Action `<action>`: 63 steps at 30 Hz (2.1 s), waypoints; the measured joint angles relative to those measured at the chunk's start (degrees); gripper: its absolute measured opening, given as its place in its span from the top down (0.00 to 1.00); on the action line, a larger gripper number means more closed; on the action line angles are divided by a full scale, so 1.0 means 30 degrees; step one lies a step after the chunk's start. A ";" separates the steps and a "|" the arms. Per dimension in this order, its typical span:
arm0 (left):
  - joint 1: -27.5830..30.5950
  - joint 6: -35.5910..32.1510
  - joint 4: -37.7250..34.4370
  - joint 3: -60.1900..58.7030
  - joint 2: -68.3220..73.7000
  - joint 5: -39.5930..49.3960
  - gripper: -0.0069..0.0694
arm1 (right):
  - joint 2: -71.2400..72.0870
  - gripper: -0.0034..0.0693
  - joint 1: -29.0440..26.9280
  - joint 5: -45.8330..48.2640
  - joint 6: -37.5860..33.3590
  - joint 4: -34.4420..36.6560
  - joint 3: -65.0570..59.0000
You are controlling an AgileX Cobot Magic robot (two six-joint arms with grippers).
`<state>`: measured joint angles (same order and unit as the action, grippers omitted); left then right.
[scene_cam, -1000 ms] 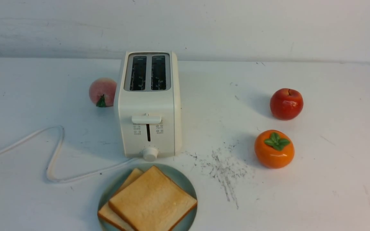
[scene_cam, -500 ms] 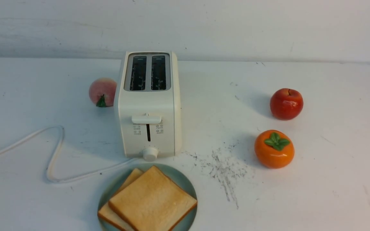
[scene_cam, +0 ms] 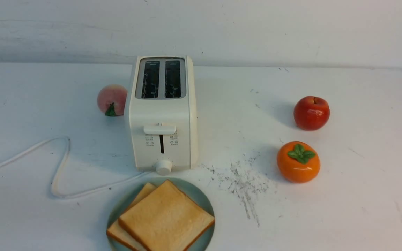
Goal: Take toasted bread from bread machine on white table place on plate.
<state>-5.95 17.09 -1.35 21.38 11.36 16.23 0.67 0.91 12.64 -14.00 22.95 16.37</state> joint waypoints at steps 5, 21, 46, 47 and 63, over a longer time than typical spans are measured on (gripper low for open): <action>0.0568 0.0000 0.0059 -0.5826 -0.2574 -0.2681 0.88 | 0.0000 0.88 0.0000 0.0000 0.0000 0.0000 0.0000; 0.0568 0.0000 0.0219 -0.7719 -0.3980 0.1855 0.86 | 0.0000 0.85 0.0000 0.0043 0.0000 0.0051 0.0000; 0.0568 0.0000 0.0283 -0.7719 -0.3980 0.1893 0.84 | 0.0000 0.80 0.0000 0.0097 -0.0099 -0.0078 0.0000; 0.0568 0.0000 0.0283 -0.7719 -0.3980 0.1893 0.84 | 0.0000 0.80 0.0000 0.0097 -0.0213 -0.0350 0.0000; 0.0568 0.0000 0.0283 -0.7719 -0.3980 0.1910 0.81 | 0.0000 0.78 0.0000 0.0830 0.1830 -0.6328 -0.4636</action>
<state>-4.24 17.09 -0.50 -1.78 -0.58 21.97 0.67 0.91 15.13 -8.51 3.96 2.46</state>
